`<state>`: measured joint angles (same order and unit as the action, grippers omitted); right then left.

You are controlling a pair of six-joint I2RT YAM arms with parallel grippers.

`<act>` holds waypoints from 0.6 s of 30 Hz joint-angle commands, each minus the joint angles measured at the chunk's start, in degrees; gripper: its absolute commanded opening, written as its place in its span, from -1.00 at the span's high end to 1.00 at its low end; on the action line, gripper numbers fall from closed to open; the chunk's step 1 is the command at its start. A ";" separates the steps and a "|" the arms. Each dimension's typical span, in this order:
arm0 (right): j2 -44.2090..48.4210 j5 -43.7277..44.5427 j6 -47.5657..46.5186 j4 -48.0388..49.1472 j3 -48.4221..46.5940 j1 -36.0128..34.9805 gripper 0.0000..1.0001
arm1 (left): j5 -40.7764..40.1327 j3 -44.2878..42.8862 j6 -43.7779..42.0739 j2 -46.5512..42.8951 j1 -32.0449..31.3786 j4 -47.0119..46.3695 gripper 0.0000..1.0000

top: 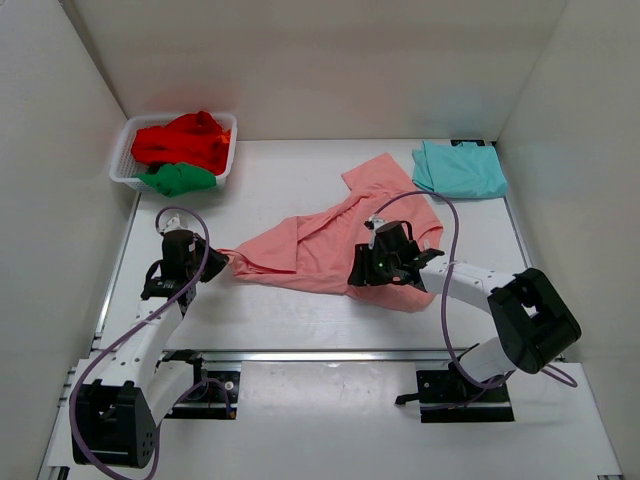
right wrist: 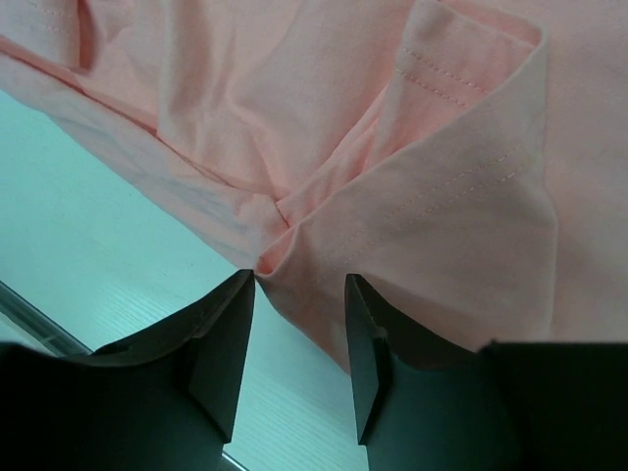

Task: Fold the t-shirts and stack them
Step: Flatten out the tshirt

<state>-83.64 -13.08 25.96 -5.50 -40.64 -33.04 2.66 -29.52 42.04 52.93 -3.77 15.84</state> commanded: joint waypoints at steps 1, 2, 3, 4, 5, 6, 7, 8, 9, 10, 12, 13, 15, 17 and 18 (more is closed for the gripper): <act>0.14 -0.28 0.41 2.51 -1.36 -0.63 0.20 | 1.03 -0.10 0.15 -0.90 -0.10 -1.07 1.00; -0.56 -0.54 -0.02 2.60 -1.46 -0.36 0.20 | 0.77 0.16 0.23 -1.16 -0.36 -1.07 1.00; -0.65 -0.63 0.06 2.60 -1.80 -1.23 0.21 | 0.77 -0.10 0.15 -0.90 -0.27 -1.16 1.00; -1.17 -0.19 0.41 2.77 -1.98 -1.07 0.21 | 0.86 -0.28 0.06 -0.90 -0.10 -1.07 1.00; -1.70 -0.28 -0.28 2.86 -2.24 -1.06 0.21 | 1.21 -0.54 -0.03 -1.24 0.08 -0.81 1.00; -1.97 -0.71 -0.20 2.77 -2.33 -1.41 0.22 | 0.78 -0.54 -0.12 -0.99 0.08 -0.89 1.00; -2.23 -0.72 -0.03 2.51 -2.51 -1.68 0.21 | 0.86 -0.19 -0.38 -1.07 0.17 -0.89 1.00; -2.58 -0.72 -0.11 2.77 -2.25 -1.85 0.20 | 0.86 -0.45 -0.12 -1.16 0.60 -0.89 1.00; -2.85 -0.37 -0.03 2.77 -2.68 -1.94 0.22 | 0.77 -0.54 -0.55 -0.90 0.69 -0.98 1.00; -3.02 -0.80 -0.03 2.77 -2.69 -2.38 0.22 | 0.95 -0.63 -0.38 -0.81 0.26 -0.81 1.00; -3.03 -0.54 -0.03 1.99 -3.21 -2.12 0.31 | 1.04 -0.62 -0.12 -0.81 -0.01 -0.98 1.00; -3.37 -0.63 -0.20 2.33 -3.21 -1.86 0.40 | 0.51 -0.28 -0.21 -0.81 -0.01 -1.07 1.00; -2.85 -0.45 -0.20 2.42 -2.86 -1.60 0.46 | 0.86 -0.54 -0.12 -0.81 0.08 -1.07 1.00; -1.80 -0.89 0.33 3.12 -2.34 -1.07 0.51 | 0.77 -0.71 -0.12 -0.72 -0.01 -0.81 1.00; -1.36 -1.33 0.50 3.73 -1.90 -0.63 0.55 | 0.69 -0.72 -0.03 -0.81 0.08 -0.81 1.00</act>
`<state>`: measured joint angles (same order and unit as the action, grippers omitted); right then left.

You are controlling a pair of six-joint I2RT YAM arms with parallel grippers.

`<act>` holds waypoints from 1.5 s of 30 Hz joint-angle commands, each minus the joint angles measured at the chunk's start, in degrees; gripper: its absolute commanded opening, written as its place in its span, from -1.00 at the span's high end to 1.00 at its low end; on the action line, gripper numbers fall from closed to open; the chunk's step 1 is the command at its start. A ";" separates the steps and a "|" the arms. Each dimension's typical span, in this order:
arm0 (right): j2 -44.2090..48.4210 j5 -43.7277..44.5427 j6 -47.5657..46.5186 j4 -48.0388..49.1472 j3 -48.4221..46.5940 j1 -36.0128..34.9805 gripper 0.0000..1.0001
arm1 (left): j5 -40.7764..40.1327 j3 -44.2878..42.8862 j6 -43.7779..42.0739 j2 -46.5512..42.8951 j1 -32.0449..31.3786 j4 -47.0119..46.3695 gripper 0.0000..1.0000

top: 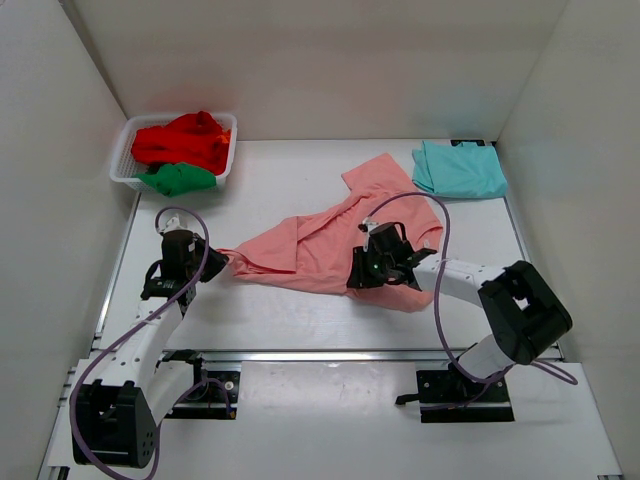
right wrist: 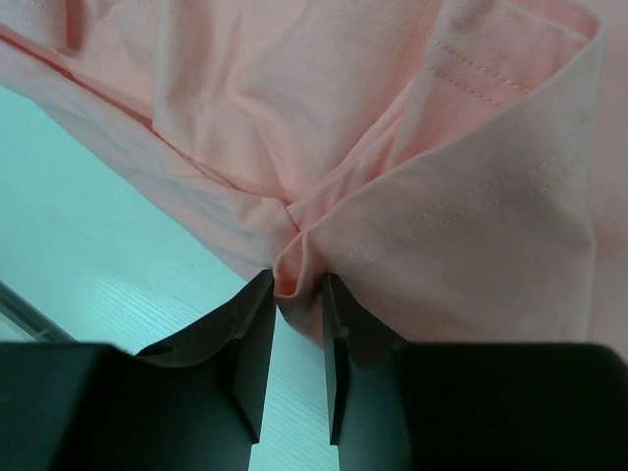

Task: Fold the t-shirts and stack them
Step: Flatten out the tshirt

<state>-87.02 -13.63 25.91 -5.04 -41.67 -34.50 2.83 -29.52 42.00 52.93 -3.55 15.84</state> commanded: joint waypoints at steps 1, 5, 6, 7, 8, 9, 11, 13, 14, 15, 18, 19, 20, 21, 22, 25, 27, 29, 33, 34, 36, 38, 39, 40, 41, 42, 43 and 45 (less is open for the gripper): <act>2.56 -2.00 0.80 3.98 0.18 1.54 0.56 | 0.68 -0.72 0.01 -0.98 -0.05 -0.81 1.00; 4.58 -6.23 2.30 7.76 3.33 4.87 0.61 | 0.77 -0.37 0.28 -1.07 -0.32 -0.98 1.00; 4.67 -7.63 2.56 8.46 3.61 5.14 0.61 | 0.60 -0.28 0.28 -1.16 -0.40 -1.16 1.00; 4.58 -7.99 2.91 8.99 3.70 5.58 0.62 | 0.60 -0.28 0.10 -1.07 -0.40 -1.07 1.00; 4.93 -7.99 2.48 8.64 3.96 5.93 0.63 | 0.60 -0.28 0.28 -1.16 -0.32 -1.07 1.00; 4.85 -7.73 2.39 8.55 3.79 6.11 0.65 | 0.77 -0.28 0.10 -1.33 -0.40 -0.98 1.00; 4.58 -7.29 1.78 7.85 3.70 5.76 0.73 | 0.60 -0.19 0.28 -1.51 -0.23 -0.98 1.00; 4.85 -7.20 2.04 7.59 3.79 6.02 0.84 | 0.60 -0.10 0.19 -1.60 -0.32 -0.80 1.00; 5.11 -7.29 1.78 7.85 3.79 5.94 0.95 | 0.68 0.25 0.28 -1.60 -0.05 -0.81 1.00; 4.85 -7.46 2.04 7.68 4.22 5.94 0.97 | 0.60 0.08 0.19 -1.69 0.12 -0.81 1.00; 5.28 -7.38 1.78 7.68 4.05 5.76 1.00 | 0.68 0.25 0.10 -1.77 -0.23 -0.46 1.00; 5.37 -7.64 1.43 7.59 3.88 5.59 1.00 | 1.12 0.51 0.10 -1.60 -0.31 -0.98 1.00; 5.90 -8.08 0.99 6.63 3.62 5.85 1.00 | 1.04 -0.10 0.01 -1.60 -0.14 -0.63 1.00; 8.68 -6.25 -2.24 -0.78 -1.00 6.46 1.00 | 2.25 -1.58 -0.25 -0.73 0.30 -0.80 1.00; 10.63 -4.58 -3.14 -2.50 -1.83 6.73 1.00 | 2.70 -2.47 -0.69 -0.63 0.73 -1.15 1.00; 17.30 -0.79 -6.65 -10.15 -9.20 9.62 0.99 | 3.67 -5.62 -0.34 -0.63 0.39 -0.81 1.00; 22.14 0.61 -7.36 -12.61 -11.85 11.55 1.00 | 4.73 -6.95 0.89 -1.24 0.39 -0.89 1.00; 24.69 1.76 -8.33 -14.99 -14.57 13.40 1.00 | 5.25 -8.36 1.42 -1.16 0.04 -0.28 1.00; 28.83 7.38 -10.18 -21.05 -17.48 14.11 0.99 | 6.57 -8.98 2.39 -2.65 -0.40 -0.81 1.00; 29.80 7.13 -10.09 -21.85 -17.22 15.15 1.00 | 7.01 -9.24 2.47 -3.18 -0.06 -1.07 1.00; 32.08 4.33 -8.96 -21.59 -16.34 18.31 0.99 | 7.54 -9.94 2.39 -3.36 -0.58 -0.81 1.00; 32.61 2.91 -9.04 -21.85 -14.16 20.08 1.00 | 7.46 -10.56 1.95 -3.27 -0.93 0.07 1.00; 31.66 1.95 -9.12 -22.55 -13.44 21.31 1.00 | 7.45 -10.73 1.95 -3.09 -1.10 0.42 1.00; 31.74 1.42 -9.39 -22.82 -11.70 21.84 1.00 | 7.45 -10.82 1.77 -2.74 -1.37 0.69 1.00; 30.87 1.41 -9.65 -23.00 -9.68 21.76 1.00 | 6.93 -10.39 1.51 -2.39 -1.72 1.47 1.00; 29.56 1.59 -9.65 -22.74 -7.40 21.50 1.00 | 6.66 -9.51 1.07 -1.87 -1.46 1.74 1.00; 28.59 1.33 -9.48 -21.95 -6.24 20.88 1.00 | 6.57 -8.90 0.89 -2.04 -1.63 1.92 1.00; 26.57 -0.16 -9.30 -20.02 -1.51 20.88 0.99 | 6.22 -6.97 1.33 -2.04 -1.98 1.57 1.00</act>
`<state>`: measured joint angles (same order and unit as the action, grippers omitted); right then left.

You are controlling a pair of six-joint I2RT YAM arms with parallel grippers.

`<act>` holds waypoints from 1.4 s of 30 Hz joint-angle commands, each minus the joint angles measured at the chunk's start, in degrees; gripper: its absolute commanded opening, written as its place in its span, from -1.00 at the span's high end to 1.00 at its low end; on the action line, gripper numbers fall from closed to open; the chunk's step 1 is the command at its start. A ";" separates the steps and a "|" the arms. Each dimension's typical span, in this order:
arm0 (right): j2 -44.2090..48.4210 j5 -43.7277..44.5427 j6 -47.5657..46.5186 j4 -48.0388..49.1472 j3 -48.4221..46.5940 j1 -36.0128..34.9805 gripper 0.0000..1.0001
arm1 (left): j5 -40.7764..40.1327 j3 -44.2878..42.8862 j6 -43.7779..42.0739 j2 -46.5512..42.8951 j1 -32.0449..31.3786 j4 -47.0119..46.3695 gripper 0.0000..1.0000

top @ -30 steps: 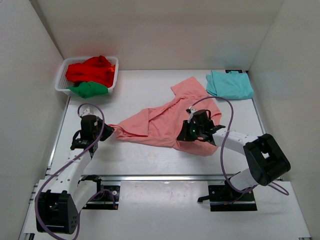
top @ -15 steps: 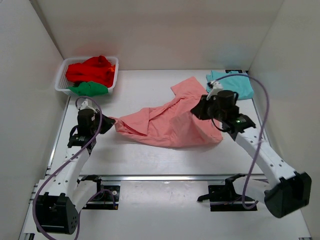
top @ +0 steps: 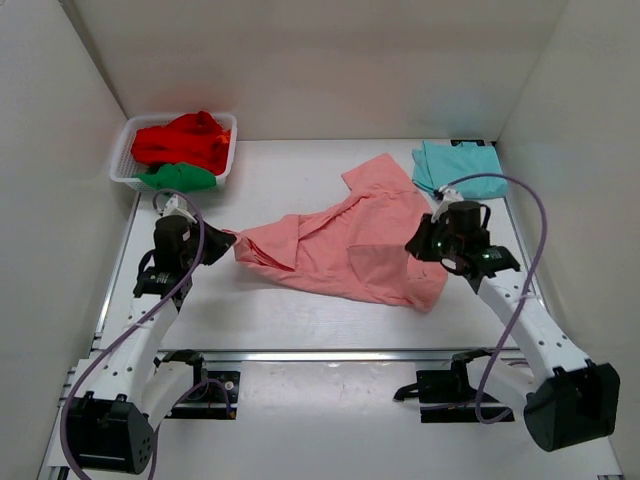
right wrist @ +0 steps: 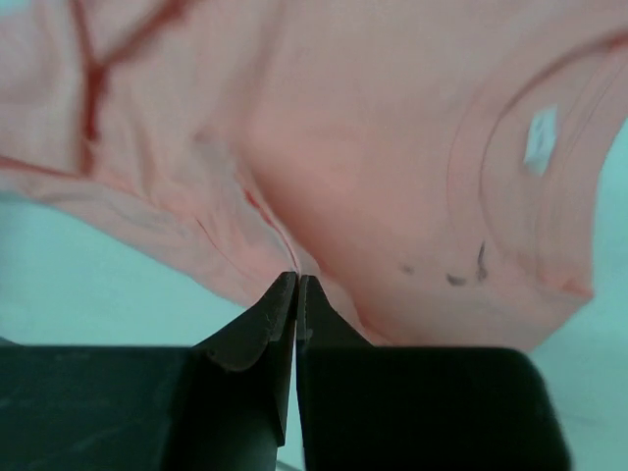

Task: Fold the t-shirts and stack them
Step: Flatten out the tshirt

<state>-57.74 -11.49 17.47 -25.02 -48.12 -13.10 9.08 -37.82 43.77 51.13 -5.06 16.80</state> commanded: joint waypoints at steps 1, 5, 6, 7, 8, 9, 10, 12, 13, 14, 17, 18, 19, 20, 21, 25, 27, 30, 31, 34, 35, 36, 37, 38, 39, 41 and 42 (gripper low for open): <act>-3.43 -3.10 -0.60 1.97 6.01 0.00 0.99 | -0.03 1.78 -0.44 -0.42 -0.48 0.52 1.00; -9.32 -4.86 -0.51 7.25 9.35 2.02 1.00 | -0.64 4.16 -0.88 -0.78 -0.12 -0.19 1.00; -11.41 -6.17 -1.47 8.74 10.05 2.81 1.00 | -0.64 4.34 -0.96 -0.34 -0.21 -0.27 1.00; -13.44 -7.05 -1.57 9.54 9.97 3.95 0.99 | -0.73 4.60 -1.05 -0.07 -0.30 -0.45 1.00; -15.11 -7.32 -2.26 10.33 9.80 4.22 1.00 | -0.56 4.34 -1.31 0.19 -0.30 -0.71 1.00; -16.17 -7.32 -2.44 10.34 9.71 4.49 1.00 | -0.73 4.42 -1.14 0.45 -0.48 -0.80 1.00; -18.01 -7.41 -2.62 10.86 9.80 5.10 1.00 | -0.73 4.60 -1.14 0.63 -0.48 -1.06 1.00; -18.98 -8.63 -2.27 11.65 9.71 5.63 1.00 | -0.56 4.60 -0.79 1.07 -0.82 -1.76 1.00; -19.17 -9.08 -1.75 12.00 9.62 6.07 1.00 | -0.90 4.86 -0.70 1.42 -0.83 -2.03 1.00; -19.00 -10.56 -1.05 12.36 10.49 6.86 0.98 | -0.65 4.69 -0.62 1.77 -0.92 -2.29 1.00; -16.37 -12.77 1.59 16.21 12.95 7.39 0.57 | -0.82 4.86 -0.53 2.04 -1.27 -2.65 1.00; -15.92 -13.38 3.34 17.53 13.74 7.91 0.35 | -0.73 4.86 -0.70 2.13 -1.36 -2.47 1.00; -14.00 -13.74 5.01 19.20 15.32 8.53 0.25 | -0.73 4.86 -0.44 2.21 -1.36 -2.73 1.00; -12.50 -15.04 6.33 20.52 16.47 9.40 0.14 | -0.73 4.69 -0.35 2.22 -1.36 -2.91 1.00; -11.62 -16.62 9.39 22.88 18.65 10.54 0.03 | -0.73 4.78 -0.26 2.22 -1.44 -2.91 1.00; -8.36 -16.82 14.59 26.16 22.89 11.88 -0.16 | -0.73 4.77 -0.44 2.30 -1.53 -2.91 1.00; -7.74 -17.34 15.48 26.07 23.24 11.35 -0.25 | -0.56 4.51 -0.44 2.13 -1.27 -2.82 1.00; -7.57 -20.84 19.08 30.35 25.70 12.57 -0.28 | -0.21 4.51 -0.35 1.95 -0.75 -2.65 1.00; -7.57 -22.16 21.26 32.55 27.27 12.92 -0.28 | -0.55 4.51 -0.18 1.69 -1.26 -2.73 1.00; -8.27 -23.58 24.70 35.73 28.78 13.02 -0.28 | -0.38 4.34 -0.26 1.77 -1.27 -2.82 1.00; -8.36 -23.58 25.23 35.91 28.87 12.32 -0.29 | -0.21 4.77 -0.09 1.86 -1.27 -2.65 1.00; -9.05 -23.50 25.59 36.44 28.96 12.57 -0.29 | -0.20 4.34 -0.17 1.52 -1.18 -2.47 1.00; -9.41 -23.23 26.11 37.22 28.96 12.66 -0.29 | -0.38 4.34 -0.17 1.69 -1.09 -2.30 1.00; -9.67 -24.36 27.34 38.71 29.48 12.66 -0.31 | -0.38 4.34 -0.17 1.77 -1.27 -2.47 1.00; -10.63 -24.46 28.39 39.25 30.01 12.84 -0.30 | -0.12 4.34 -0.26 1.78 -1.18 -2.47 1.00; -11.43 -26.74 29.97 42.76 30.18 12.84 -0.30 | -0.55 4.77 -0.27 1.60 -1.09 -2.91 1.00; -12.57 -27.70 31.55 45.03 31.32 12.67 -0.30 | -0.38 4.69 -0.18 1.77 -1.27 -2.65 1.00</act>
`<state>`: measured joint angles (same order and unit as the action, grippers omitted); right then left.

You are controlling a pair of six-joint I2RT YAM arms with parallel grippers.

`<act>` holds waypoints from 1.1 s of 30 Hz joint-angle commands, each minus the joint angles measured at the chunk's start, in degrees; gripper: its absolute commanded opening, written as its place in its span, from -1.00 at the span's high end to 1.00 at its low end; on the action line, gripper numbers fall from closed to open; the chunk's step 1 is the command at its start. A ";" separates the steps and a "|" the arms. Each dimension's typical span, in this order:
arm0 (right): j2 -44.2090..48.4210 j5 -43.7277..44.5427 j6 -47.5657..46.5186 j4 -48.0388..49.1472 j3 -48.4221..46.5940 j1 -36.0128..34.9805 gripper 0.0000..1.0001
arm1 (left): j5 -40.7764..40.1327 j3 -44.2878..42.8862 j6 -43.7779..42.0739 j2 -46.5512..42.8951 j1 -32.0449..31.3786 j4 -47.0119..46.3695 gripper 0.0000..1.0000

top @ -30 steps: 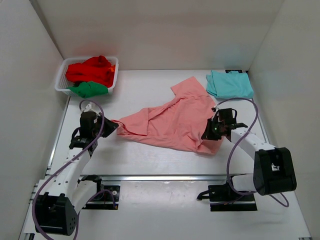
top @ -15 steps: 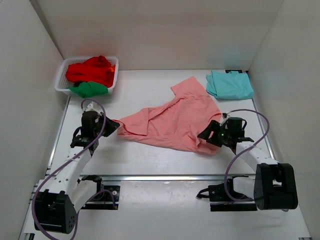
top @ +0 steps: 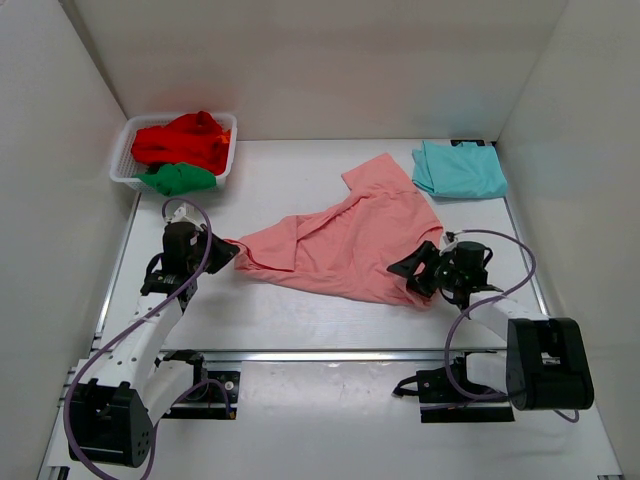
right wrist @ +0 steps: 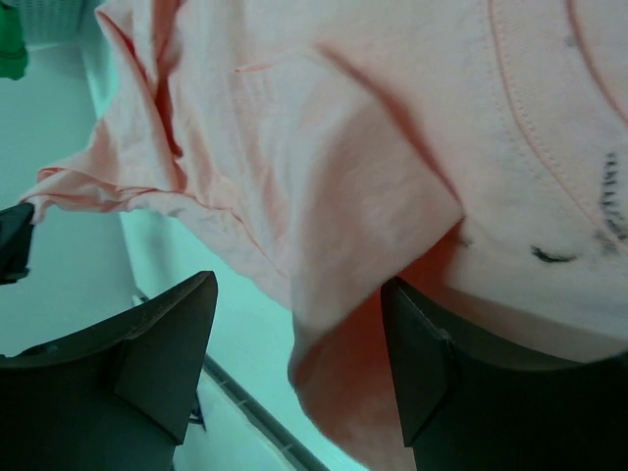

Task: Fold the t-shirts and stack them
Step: Flatten out the tshirt

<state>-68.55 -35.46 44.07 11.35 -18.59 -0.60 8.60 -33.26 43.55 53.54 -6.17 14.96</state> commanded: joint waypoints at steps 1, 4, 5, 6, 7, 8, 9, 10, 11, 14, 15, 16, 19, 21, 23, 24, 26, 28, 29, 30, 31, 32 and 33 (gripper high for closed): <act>-3.06 -4.61 5.66 10.34 1.89 0.51 -0.30 | 0.36 0.47 0.04 -0.89 -0.15 -0.90 1.00; -5.00 -5.40 6.46 12.11 0.66 0.51 -0.30 | 0.36 0.30 0.22 -0.98 -0.07 -0.99 1.00; -4.75 -5.32 6.64 12.55 0.49 0.51 -0.30 | 0.36 0.30 0.13 -0.81 0.02 -0.99 1.00; -5.18 -4.88 7.16 12.90 0.57 0.51 -0.29 | 0.28 0.38 0.13 -0.98 0.02 -0.81 1.00; -5.53 -4.97 8.04 13.95 0.75 1.82 -0.29 | 0.10 0.12 -0.04 -1.15 0.02 -0.81 1.00; -5.54 -4.97 8.48 14.65 1.18 2.18 -0.28 | 0.10 0.38 0.04 -1.07 -0.06 -0.81 1.00; -5.71 -4.79 9.96 15.36 2.06 2.18 -0.28 | 0.10 0.82 0.22 -1.24 -0.07 -0.90 1.00; -5.89 -4.27 10.76 16.41 2.67 3.23 -0.27 | 0.19 0.56 0.05 -1.24 -0.07 -0.55 1.00; -6.06 -4.09 11.12 17.46 3.20 3.76 -0.26 | 0.19 0.56 -0.04 -1.24 -0.07 -0.90 1.00; -8.08 -3.48 10.16 16.69 1.37 4.73 -0.22 | 0.27 1.00 0.39 -1.24 -0.24 -1.34 1.00; -8.00 -3.73 9.63 15.99 0.49 4.82 -0.21 | 0.10 0.91 0.40 -1.16 -0.42 -1.25 1.00; -8.96 -3.48 9.63 16.24 0.48 4.91 -0.19 | 0.27 1.00 0.40 -1.42 -0.33 -1.08 1.00; -11.50 -3.73 8.66 15.80 -2.93 5.43 -0.13 | 0.36 1.09 0.31 -1.33 -0.24 -1.34 1.00; -13.78 -4.96 7.96 15.80 -5.13 5.96 -0.03 | 0.28 1.26 0.31 -1.33 -0.16 -1.25 1.00; -16.25 -6.19 7.52 16.76 -7.06 6.40 0.37 | 0.71 1.17 0.13 -1.51 -0.07 -1.25 1.00; -17.39 -6.63 7.52 16.77 -8.47 6.58 0.48 | 0.37 1.52 0.04 -1.33 0.46 -0.90 1.00; -18.98 -8.48 7.17 17.38 -10.14 7.37 0.99 | 0.37 1.09 0.04 -1.33 0.11 -0.64 1.00; -18.12 -10.06 6.30 15.55 -13.39 8.51 1.00 | 0.80 0.21 -0.39 -1.42 0.81 -0.81 1.00; -16.97 -11.54 5.42 14.67 -14.27 8.60 1.00 | 0.89 -1.10 -0.22 -1.42 0.64 -0.98 1.00; -14.96 -12.69 2.88 11.70 -17.76 8.60 1.00 | 1.76 -2.59 -0.22 -1.33 1.33 -0.73 1.00; -13.38 -13.05 1.73 8.45 -19.02 9.03 1.00 | 2.03 -3.65 -0.31 -1.07 1.69 -0.98 1.00; -9.97 -13.84 0.59 6.59 -20.16 9.21 0.99 | 2.38 -5.75 -0.05 -1.07 2.13 -0.99 1.00; -8.63 -13.23 -2.56 1.79 -23.56 9.39 0.99 | 3.34 -7.16 0.04 -1.42 2.22 -1.25 1.00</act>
<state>-84.27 -45.41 48.21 18.41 -34.96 8.03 9.58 -34.28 43.79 53.43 -4.95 15.57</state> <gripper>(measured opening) 0.008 0.014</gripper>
